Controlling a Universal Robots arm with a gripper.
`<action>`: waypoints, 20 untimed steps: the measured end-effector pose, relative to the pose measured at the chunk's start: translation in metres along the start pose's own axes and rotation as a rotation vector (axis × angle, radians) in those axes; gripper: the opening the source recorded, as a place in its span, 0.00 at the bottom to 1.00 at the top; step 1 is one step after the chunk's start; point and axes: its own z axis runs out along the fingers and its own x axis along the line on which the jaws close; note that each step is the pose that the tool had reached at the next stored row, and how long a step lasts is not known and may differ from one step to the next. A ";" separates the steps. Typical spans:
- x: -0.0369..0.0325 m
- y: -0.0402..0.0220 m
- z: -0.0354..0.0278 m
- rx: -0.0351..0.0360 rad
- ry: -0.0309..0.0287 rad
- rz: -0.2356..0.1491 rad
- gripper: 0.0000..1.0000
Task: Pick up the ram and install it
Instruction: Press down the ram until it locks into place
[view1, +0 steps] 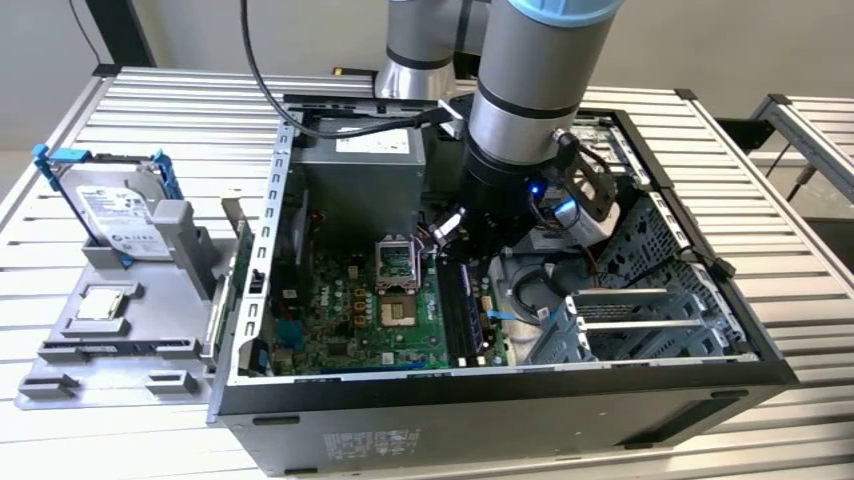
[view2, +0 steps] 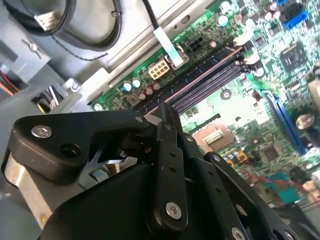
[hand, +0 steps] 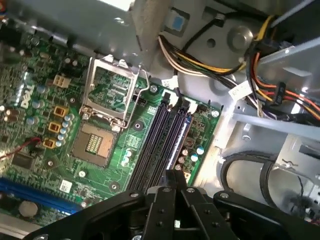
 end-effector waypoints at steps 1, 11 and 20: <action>0.0000 0.0000 0.0000 -0.0006 -0.0003 -0.018 0.00; 0.0000 0.0000 0.0000 -0.0056 -0.0025 -0.172 0.00; 0.0000 0.0000 0.0000 -0.0136 0.0035 -0.305 0.00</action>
